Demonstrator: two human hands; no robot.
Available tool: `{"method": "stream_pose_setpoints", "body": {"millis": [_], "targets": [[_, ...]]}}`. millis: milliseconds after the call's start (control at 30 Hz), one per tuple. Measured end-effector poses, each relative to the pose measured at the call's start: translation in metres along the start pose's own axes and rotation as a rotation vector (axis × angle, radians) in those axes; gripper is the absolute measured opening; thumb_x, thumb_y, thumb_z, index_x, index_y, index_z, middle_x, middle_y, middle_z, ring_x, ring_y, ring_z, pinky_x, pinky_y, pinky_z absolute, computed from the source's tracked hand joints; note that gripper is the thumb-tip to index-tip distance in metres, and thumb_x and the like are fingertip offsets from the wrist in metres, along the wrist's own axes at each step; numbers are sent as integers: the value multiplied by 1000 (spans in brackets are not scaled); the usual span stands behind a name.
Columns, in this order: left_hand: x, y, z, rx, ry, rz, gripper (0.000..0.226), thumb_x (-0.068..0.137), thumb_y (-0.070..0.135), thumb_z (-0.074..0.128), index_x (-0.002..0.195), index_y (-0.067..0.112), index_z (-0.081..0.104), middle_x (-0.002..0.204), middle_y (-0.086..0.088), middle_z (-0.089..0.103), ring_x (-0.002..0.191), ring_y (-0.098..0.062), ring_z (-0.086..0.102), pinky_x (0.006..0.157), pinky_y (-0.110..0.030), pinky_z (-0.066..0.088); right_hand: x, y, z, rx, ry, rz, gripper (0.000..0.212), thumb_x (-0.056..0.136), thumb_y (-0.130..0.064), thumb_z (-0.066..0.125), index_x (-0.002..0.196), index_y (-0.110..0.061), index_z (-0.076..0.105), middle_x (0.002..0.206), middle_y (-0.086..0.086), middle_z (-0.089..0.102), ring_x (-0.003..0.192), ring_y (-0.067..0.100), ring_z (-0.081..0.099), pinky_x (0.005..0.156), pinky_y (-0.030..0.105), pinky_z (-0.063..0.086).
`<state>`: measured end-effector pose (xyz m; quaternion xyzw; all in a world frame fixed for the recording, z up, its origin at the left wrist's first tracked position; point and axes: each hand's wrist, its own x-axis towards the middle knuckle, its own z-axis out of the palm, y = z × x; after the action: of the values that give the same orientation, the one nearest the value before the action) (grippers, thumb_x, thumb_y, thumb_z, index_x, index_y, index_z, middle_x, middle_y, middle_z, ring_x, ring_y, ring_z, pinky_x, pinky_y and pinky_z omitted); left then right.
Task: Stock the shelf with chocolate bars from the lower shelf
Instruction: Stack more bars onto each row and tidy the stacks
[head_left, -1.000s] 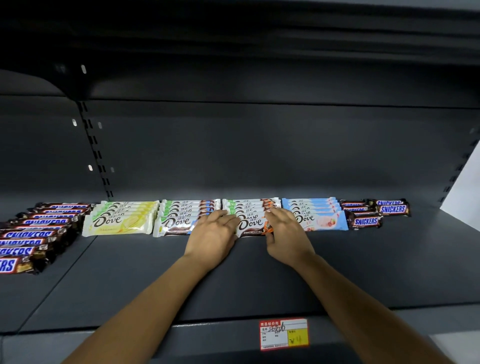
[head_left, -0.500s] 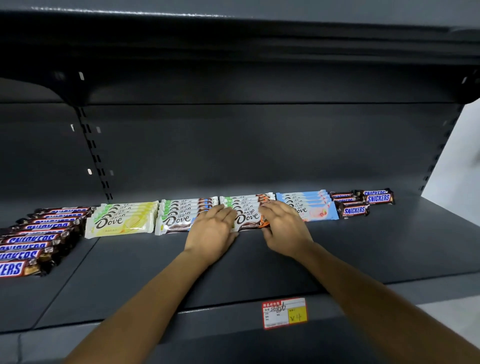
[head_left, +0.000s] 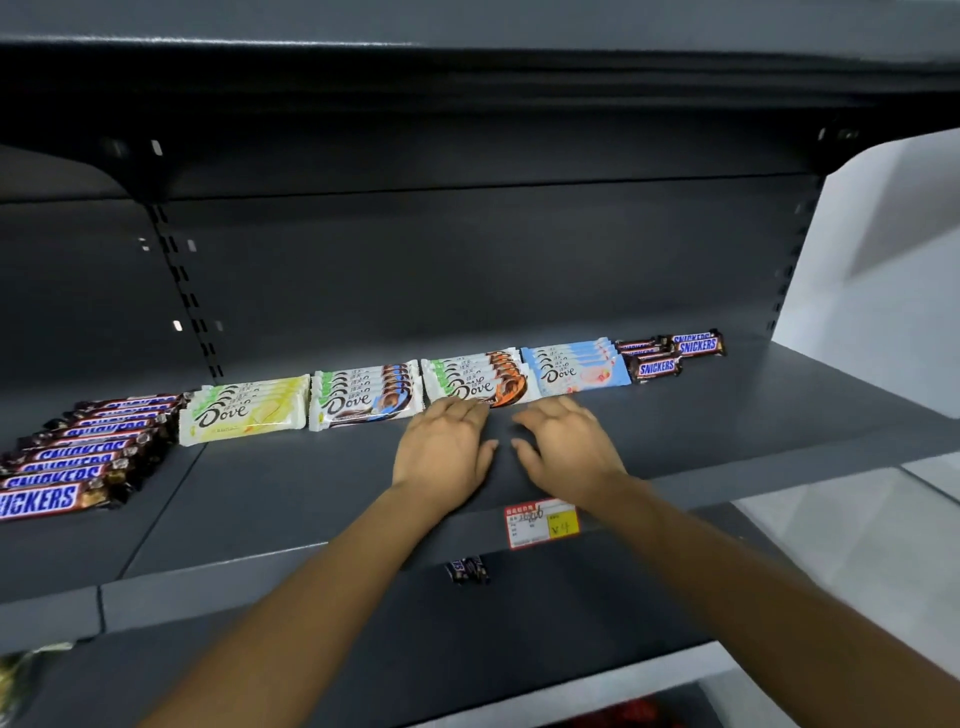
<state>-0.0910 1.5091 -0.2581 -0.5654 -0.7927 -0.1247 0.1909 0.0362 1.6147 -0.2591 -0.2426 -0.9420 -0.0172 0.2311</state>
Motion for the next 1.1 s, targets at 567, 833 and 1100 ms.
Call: {"method": "stream_pose_setpoints", "body": {"millis": [567, 833, 1100], "targets": [[-66, 121, 2, -258, 119, 200, 39, 89, 25, 42, 121, 12, 59, 117, 0, 64, 105, -19, 58, 93, -33, 47, -129, 60, -26, 108, 226, -120, 30, 84, -26, 44, 99, -13, 66, 94, 1, 64, 87, 22, 57, 77, 29, 42], [-88, 142, 20, -248, 53, 187, 39, 86, 24, 42, 115, 10, 63, 110, -1, 67, 98, -21, 61, 87, -33, 51, -161, 76, -17, 146, 40, -86, 38, 83, -29, 39, 106, -14, 65, 100, 0, 65, 91, 21, 58, 80, 34, 45], [-103, 136, 66, -206, 85, 272, 34, 83, 12, 53, 115, 10, 65, 114, -2, 65, 106, -24, 58, 85, -37, 50, -173, 91, 32, 142, -53, -27, 30, 78, -22, 55, 102, -8, 67, 103, 9, 66, 92, 29, 60, 80, 40, 50]]}}
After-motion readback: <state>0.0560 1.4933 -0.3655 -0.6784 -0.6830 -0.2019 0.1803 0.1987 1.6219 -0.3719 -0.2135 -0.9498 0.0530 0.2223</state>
